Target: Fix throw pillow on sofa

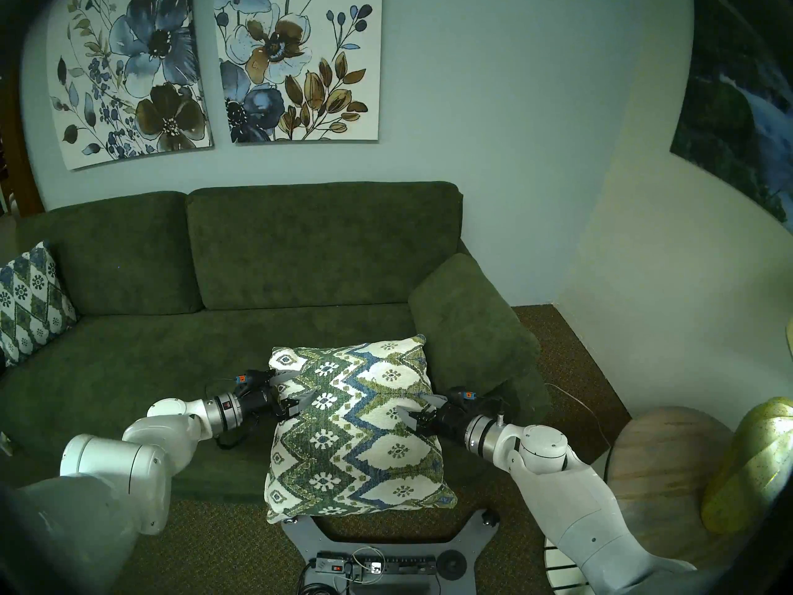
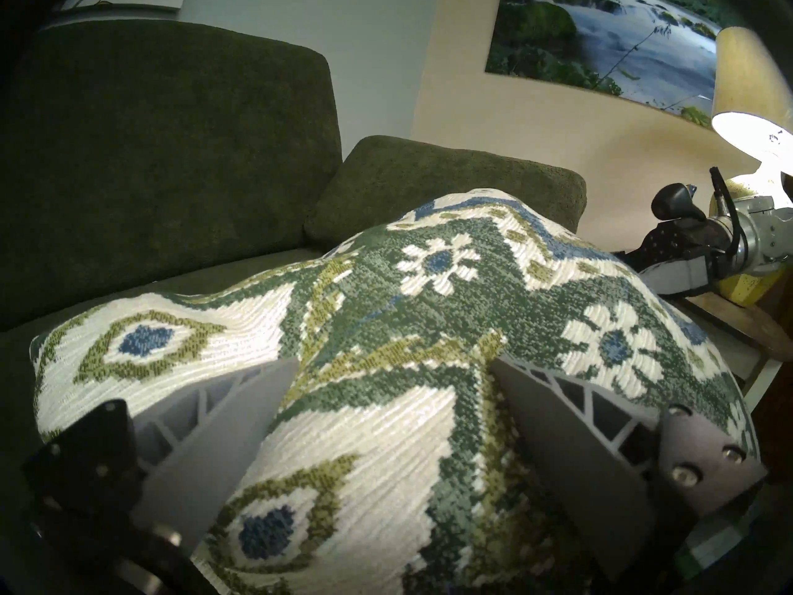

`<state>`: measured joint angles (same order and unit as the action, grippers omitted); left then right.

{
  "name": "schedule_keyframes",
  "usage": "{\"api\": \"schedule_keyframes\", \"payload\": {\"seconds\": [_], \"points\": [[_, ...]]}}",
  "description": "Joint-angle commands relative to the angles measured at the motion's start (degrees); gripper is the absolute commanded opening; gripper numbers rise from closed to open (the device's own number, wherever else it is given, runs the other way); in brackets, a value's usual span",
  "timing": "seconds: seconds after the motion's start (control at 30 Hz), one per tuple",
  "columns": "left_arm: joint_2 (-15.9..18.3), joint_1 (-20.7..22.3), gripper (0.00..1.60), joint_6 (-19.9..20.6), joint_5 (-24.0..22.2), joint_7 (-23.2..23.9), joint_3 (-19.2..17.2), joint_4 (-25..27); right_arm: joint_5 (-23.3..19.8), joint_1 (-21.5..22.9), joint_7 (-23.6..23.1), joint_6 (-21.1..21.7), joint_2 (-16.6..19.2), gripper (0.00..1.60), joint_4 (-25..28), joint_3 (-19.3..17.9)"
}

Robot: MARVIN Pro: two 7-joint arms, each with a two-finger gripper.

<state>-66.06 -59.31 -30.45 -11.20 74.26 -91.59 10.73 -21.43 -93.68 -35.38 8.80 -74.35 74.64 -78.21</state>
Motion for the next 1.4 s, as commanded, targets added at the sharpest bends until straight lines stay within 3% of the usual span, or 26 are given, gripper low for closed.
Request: {"api": "schedule_keyframes", "payload": {"seconds": [0.0,0.23,0.47,0.8,0.87,1.0,1.37], "points": [[0.3,-0.3,1.60,-0.1,0.5,0.1,0.5,-0.7,0.8,-0.4,2.8,2.3,2.6,1.60,4.3,-2.4],[0.3,0.0,1.60,-0.4,0.6,0.2,0.6,-1.3,2.9,1.1,2.9,7.8,2.1,1.60,1.1,1.0],[0.3,0.3,1.60,-0.6,0.5,0.1,0.8,-1.7,3.5,4.6,2.7,8.0,0.3,1.60,-4.1,3.5],[0.3,0.5,1.60,-0.7,0.4,0.1,1.0,-2.1,1.5,6.4,-4.8,7.6,0.9,1.60,-6.6,4.9],[0.3,0.5,1.60,-0.8,0.4,0.1,1.0,-2.1,1.8,7.0,-5.0,7.9,0.6,1.60,-7.5,5.4],[0.3,0.4,1.60,-0.8,0.4,0.0,1.0,-2.0,3.8,11.2,-3.6,8.8,-1.6,1.60,-14.3,8.0],[0.3,0.4,1.60,-0.8,0.3,0.0,1.1,-2.0,4.5,17.1,-4.0,8.7,-4.5,1.60,-21.8,10.5]]}}
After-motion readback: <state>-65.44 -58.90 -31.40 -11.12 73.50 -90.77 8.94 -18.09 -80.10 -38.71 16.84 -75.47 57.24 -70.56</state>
